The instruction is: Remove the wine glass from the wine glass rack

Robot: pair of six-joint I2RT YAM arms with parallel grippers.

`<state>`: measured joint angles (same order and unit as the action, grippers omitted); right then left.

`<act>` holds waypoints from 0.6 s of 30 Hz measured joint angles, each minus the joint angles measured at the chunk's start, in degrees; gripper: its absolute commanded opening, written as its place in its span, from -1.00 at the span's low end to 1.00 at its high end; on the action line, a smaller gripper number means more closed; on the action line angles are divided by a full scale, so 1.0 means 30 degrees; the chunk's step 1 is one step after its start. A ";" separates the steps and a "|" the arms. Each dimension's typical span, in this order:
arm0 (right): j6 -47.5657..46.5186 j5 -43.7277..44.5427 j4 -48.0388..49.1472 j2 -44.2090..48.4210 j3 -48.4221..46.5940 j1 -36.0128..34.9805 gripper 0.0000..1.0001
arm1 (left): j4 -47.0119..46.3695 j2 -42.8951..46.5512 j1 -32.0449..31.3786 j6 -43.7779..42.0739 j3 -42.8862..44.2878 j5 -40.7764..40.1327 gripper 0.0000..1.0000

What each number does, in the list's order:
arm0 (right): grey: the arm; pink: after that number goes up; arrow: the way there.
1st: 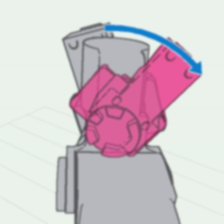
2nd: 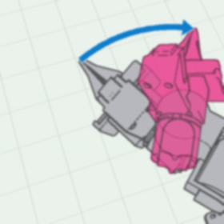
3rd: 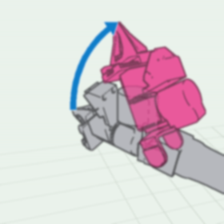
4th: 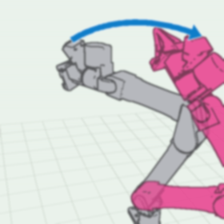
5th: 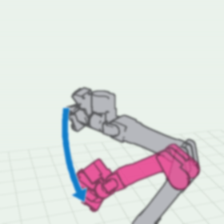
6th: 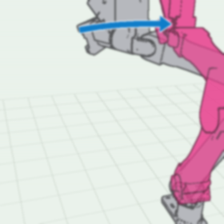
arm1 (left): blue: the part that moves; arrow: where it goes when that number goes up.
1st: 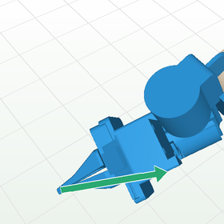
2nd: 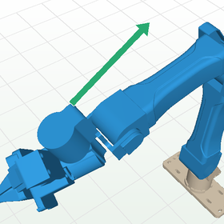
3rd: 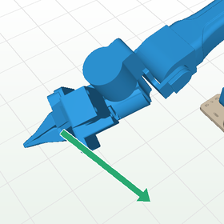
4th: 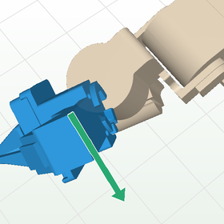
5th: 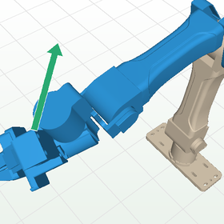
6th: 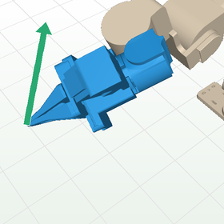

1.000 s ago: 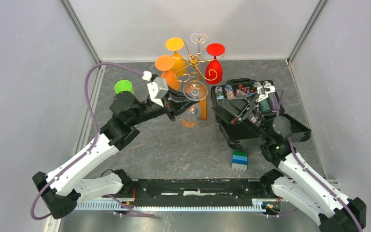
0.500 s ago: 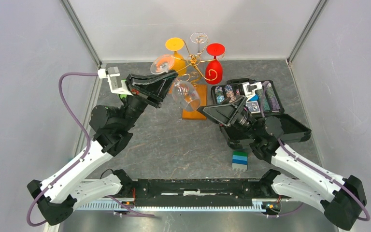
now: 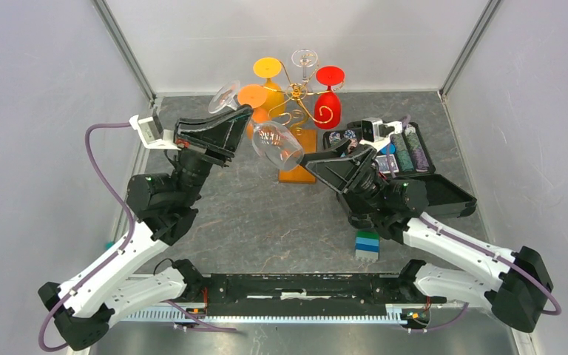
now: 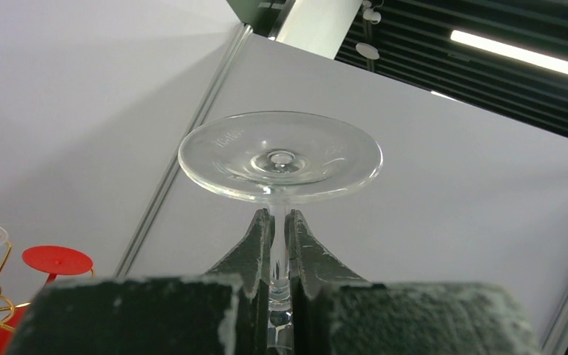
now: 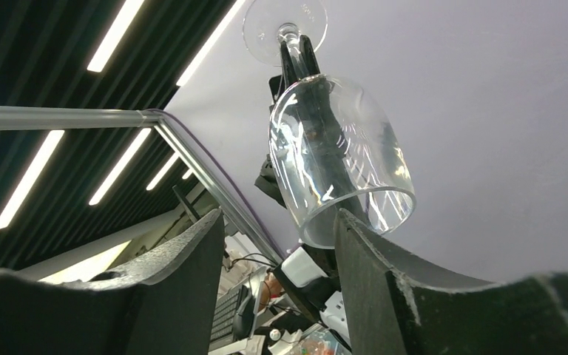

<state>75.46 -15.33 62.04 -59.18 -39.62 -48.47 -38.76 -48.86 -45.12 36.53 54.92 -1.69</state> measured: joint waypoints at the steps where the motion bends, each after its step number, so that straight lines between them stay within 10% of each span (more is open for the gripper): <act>1: -0.0036 0.0007 0.0284 -0.0233 -0.0138 -0.0146 0.13 | -0.0109 0.0036 0.0007 0.0058 -0.0007 -0.0007 -0.95; 18: -0.0962 0.0656 0.0940 -0.2273 -0.1384 -0.1333 -0.47 | -0.0998 0.0794 0.0007 0.0393 -0.1093 -0.0401 -0.95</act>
<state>72.58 -13.37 64.86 -66.00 -43.77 -52.47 -41.76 -46.48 -45.10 37.71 51.64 -2.90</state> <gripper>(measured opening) 0.317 0.097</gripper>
